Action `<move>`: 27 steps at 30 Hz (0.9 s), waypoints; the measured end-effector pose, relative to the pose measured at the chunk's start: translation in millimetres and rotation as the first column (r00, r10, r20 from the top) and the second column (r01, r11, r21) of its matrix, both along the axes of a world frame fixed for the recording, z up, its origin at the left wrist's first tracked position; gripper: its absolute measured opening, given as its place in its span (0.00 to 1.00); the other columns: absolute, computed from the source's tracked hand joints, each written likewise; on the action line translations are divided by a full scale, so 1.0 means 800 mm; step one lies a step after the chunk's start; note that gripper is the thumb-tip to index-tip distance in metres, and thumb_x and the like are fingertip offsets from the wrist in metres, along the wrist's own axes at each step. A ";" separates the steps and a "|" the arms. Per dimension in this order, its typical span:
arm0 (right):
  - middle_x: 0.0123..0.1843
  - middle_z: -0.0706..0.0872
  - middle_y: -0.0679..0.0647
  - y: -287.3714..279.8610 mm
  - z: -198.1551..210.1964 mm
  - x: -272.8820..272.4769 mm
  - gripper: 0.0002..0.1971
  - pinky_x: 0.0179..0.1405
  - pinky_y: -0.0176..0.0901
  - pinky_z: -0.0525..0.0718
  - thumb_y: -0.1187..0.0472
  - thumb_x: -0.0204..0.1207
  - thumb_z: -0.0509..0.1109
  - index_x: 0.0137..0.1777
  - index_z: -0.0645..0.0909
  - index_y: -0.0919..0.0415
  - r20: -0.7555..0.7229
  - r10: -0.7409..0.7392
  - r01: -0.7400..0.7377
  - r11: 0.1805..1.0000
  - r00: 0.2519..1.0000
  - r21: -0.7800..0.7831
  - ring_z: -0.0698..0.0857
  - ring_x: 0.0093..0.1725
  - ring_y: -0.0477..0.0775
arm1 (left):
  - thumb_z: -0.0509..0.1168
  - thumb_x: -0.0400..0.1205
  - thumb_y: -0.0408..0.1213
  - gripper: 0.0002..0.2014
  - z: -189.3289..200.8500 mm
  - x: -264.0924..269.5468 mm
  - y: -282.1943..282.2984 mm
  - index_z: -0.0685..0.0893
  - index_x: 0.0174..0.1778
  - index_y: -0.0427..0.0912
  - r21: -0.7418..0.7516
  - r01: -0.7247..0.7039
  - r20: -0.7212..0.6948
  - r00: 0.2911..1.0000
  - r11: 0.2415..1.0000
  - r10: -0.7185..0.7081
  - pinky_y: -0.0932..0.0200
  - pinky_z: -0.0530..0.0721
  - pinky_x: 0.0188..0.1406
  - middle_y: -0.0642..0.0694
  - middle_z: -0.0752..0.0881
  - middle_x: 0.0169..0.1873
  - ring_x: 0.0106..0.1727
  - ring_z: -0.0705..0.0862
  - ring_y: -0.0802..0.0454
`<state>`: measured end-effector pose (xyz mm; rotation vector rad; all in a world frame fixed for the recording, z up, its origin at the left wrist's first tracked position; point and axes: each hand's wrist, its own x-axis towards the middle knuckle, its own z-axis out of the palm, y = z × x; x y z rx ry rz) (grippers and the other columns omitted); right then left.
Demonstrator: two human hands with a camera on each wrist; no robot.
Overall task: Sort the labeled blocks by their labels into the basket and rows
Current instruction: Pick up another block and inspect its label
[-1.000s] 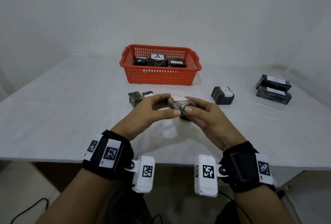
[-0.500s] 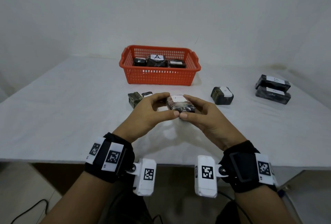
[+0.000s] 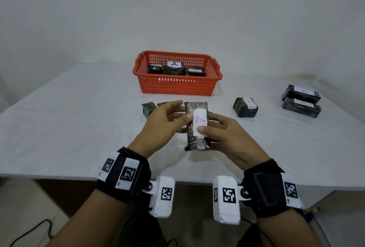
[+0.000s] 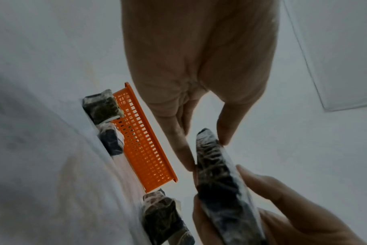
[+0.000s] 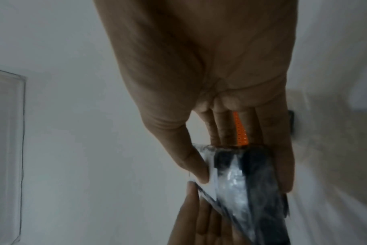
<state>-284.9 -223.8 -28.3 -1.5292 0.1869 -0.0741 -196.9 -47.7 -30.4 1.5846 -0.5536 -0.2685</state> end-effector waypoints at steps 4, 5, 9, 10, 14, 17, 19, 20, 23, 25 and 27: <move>0.58 0.94 0.61 0.002 0.004 -0.001 0.16 0.56 0.61 0.92 0.61 0.83 0.74 0.69 0.83 0.56 -0.004 -0.019 0.019 0.999 1.000 -0.035 0.93 0.57 0.66 | 0.76 0.82 0.29 0.16 -0.002 0.005 0.004 0.89 0.65 0.37 -0.020 -0.040 0.105 0.994 0.999 0.041 0.51 0.94 0.50 0.46 0.95 0.52 0.52 0.95 0.47; 0.58 0.93 0.60 0.003 0.006 -0.001 0.14 0.57 0.59 0.92 0.53 0.84 0.72 0.68 0.85 0.54 -0.013 -0.025 0.024 0.999 1.000 -0.043 0.93 0.58 0.65 | 0.77 0.80 0.29 0.16 -0.002 0.005 0.005 0.90 0.64 0.40 -0.017 -0.049 0.138 0.989 0.999 0.051 0.49 0.93 0.53 0.47 0.95 0.51 0.52 0.95 0.47; 0.61 0.91 0.60 0.003 0.012 0.000 0.19 0.64 0.63 0.90 0.36 0.84 0.63 0.63 0.87 0.43 -0.084 -0.061 0.058 0.998 0.995 -0.029 0.91 0.61 0.63 | 0.80 0.77 0.29 0.16 0.001 0.000 0.007 0.91 0.59 0.48 0.015 -0.017 0.253 0.967 1.000 0.013 0.60 0.90 0.54 0.56 0.94 0.51 0.55 0.92 0.56; 0.62 0.90 0.60 0.002 0.012 0.001 0.19 0.66 0.63 0.89 0.35 0.84 0.63 0.63 0.87 0.42 -0.091 -0.056 0.054 0.998 0.994 -0.023 0.90 0.62 0.63 | 0.80 0.77 0.28 0.16 0.001 -0.001 0.006 0.91 0.57 0.49 0.009 -0.004 0.261 0.965 1.000 0.002 0.64 0.89 0.52 0.56 0.94 0.51 0.55 0.92 0.57; 0.60 0.91 0.63 -0.001 0.014 -0.002 0.17 0.68 0.60 0.88 0.41 0.83 0.67 0.60 0.89 0.49 -0.079 -0.046 0.047 0.999 0.996 0.005 0.91 0.61 0.66 | 0.80 0.76 0.26 0.17 0.003 -0.003 0.009 0.91 0.57 0.46 -0.021 0.046 0.273 0.961 0.999 -0.038 0.55 0.92 0.58 0.52 0.94 0.53 0.60 0.91 0.52; 0.59 0.92 0.64 -0.005 0.012 -0.003 0.16 0.68 0.57 0.88 0.42 0.79 0.71 0.56 0.92 0.51 -0.010 -0.031 0.030 0.999 0.999 -0.025 0.91 0.60 0.63 | 0.79 0.79 0.36 0.18 0.002 -0.003 0.009 0.88 0.65 0.50 0.033 0.079 0.261 0.962 0.996 -0.085 0.50 0.87 0.69 0.55 0.92 0.58 0.66 0.88 0.56; 0.57 0.93 0.62 -0.005 0.009 -0.002 0.20 0.70 0.58 0.87 0.45 0.76 0.70 0.59 0.91 0.57 0.044 -0.022 0.025 0.998 0.999 -0.051 0.91 0.61 0.60 | 0.74 0.81 0.54 0.23 0.002 -0.004 0.006 0.85 0.72 0.52 0.081 0.096 0.178 0.978 0.992 -0.109 0.48 0.85 0.73 0.57 0.90 0.63 0.67 0.87 0.60; 0.57 0.93 0.62 -0.005 0.007 -0.001 0.20 0.71 0.59 0.86 0.47 0.76 0.70 0.59 0.91 0.60 0.068 -0.019 0.023 0.998 0.998 -0.057 0.91 0.61 0.60 | 0.70 0.81 0.61 0.26 0.002 -0.004 0.005 0.85 0.72 0.53 0.102 0.115 0.135 0.982 0.988 -0.129 0.46 0.84 0.75 0.56 0.90 0.63 0.67 0.87 0.60; 0.60 0.92 0.65 -0.007 0.002 0.000 0.22 0.75 0.62 0.83 0.48 0.77 0.71 0.62 0.89 0.63 0.108 -0.022 0.029 0.998 0.994 -0.064 0.88 0.67 0.65 | 0.62 0.77 0.71 0.31 -0.001 -0.003 0.004 0.90 0.66 0.55 0.185 0.171 0.107 0.976 0.968 -0.192 0.41 0.82 0.75 0.57 0.92 0.60 0.66 0.88 0.56; 0.62 0.91 0.66 -0.010 -0.002 0.000 0.24 0.76 0.62 0.82 0.48 0.75 0.74 0.64 0.88 0.64 0.124 -0.021 0.026 0.999 0.992 -0.045 0.86 0.70 0.69 | 0.61 0.75 0.73 0.33 0.000 -0.003 0.005 0.91 0.65 0.55 0.214 0.200 0.062 0.974 0.956 -0.218 0.42 0.83 0.74 0.57 0.93 0.59 0.66 0.88 0.55; 0.64 0.89 0.68 -0.010 -0.002 0.000 0.28 0.77 0.61 0.81 0.46 0.71 0.76 0.65 0.88 0.64 0.131 -0.011 0.015 0.999 0.991 -0.030 0.83 0.71 0.71 | 0.64 0.73 0.72 0.34 -0.001 -0.002 0.007 0.92 0.65 0.52 0.191 0.214 0.019 0.975 0.958 -0.222 0.44 0.85 0.74 0.55 0.93 0.58 0.64 0.89 0.57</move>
